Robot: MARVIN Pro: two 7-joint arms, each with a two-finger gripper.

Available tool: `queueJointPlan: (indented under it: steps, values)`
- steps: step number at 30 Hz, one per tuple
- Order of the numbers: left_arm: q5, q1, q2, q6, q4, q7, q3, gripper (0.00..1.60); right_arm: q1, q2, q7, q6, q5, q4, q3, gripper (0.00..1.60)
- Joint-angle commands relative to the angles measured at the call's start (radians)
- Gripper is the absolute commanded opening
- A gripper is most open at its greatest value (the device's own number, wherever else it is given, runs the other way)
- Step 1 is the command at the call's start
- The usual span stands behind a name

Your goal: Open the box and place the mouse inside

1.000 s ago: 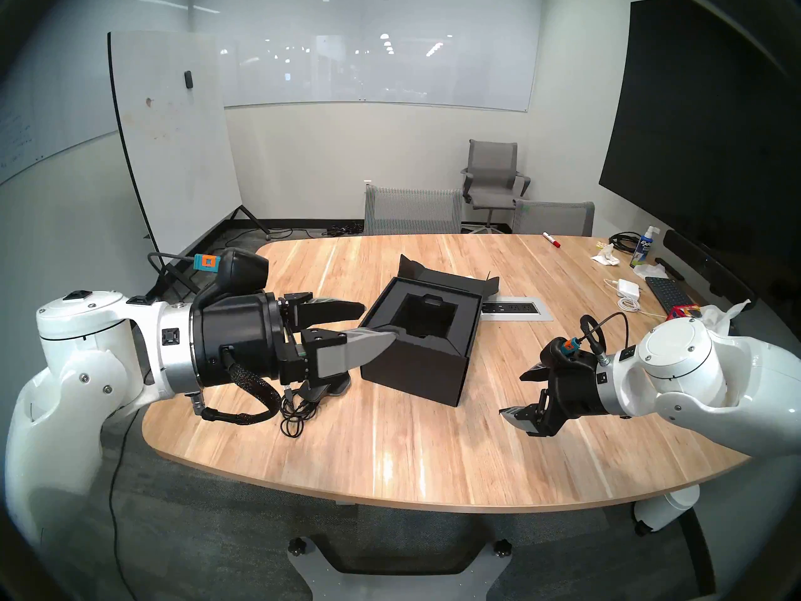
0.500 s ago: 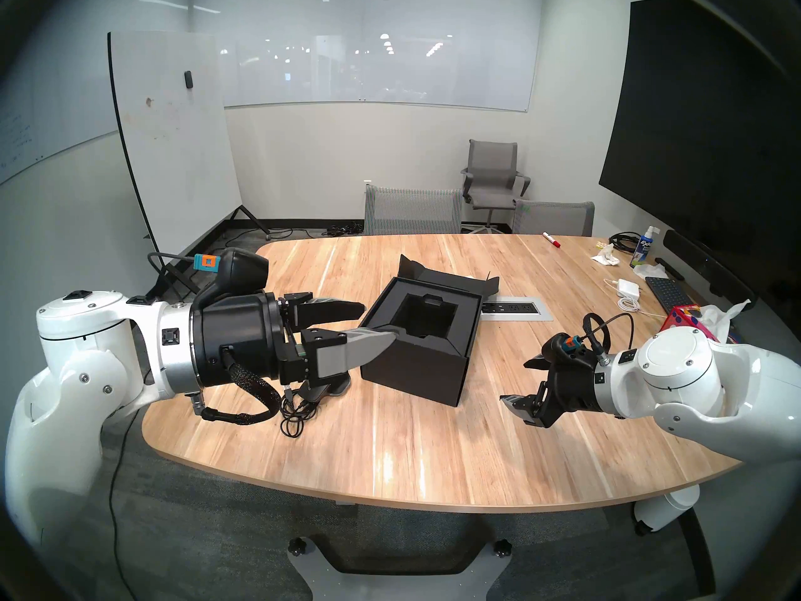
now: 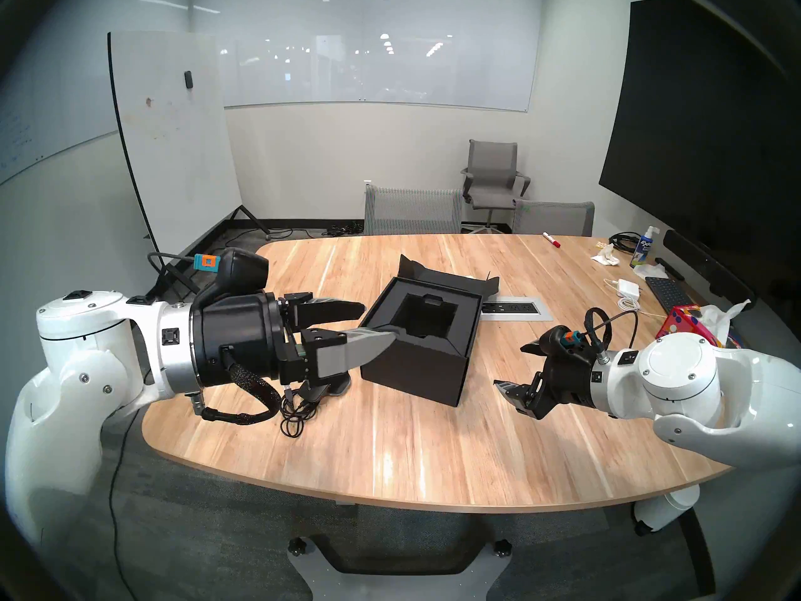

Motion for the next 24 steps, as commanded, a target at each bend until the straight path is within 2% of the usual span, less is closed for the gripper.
queueJointPlan:
  steps: [1, 24]
  values:
    - [0.002, 0.000, 0.001, -0.001, -0.007, 0.001, -0.003, 1.60, -0.024, 0.002, -0.052, -0.054, -0.011, -0.022, 0.009, 1.60]
    - [0.003, 0.000, 0.000, 0.000, -0.007, 0.001, -0.003, 1.60, -0.117, 0.003, -0.176, -0.183, -0.085, -0.037, 0.008, 1.60]
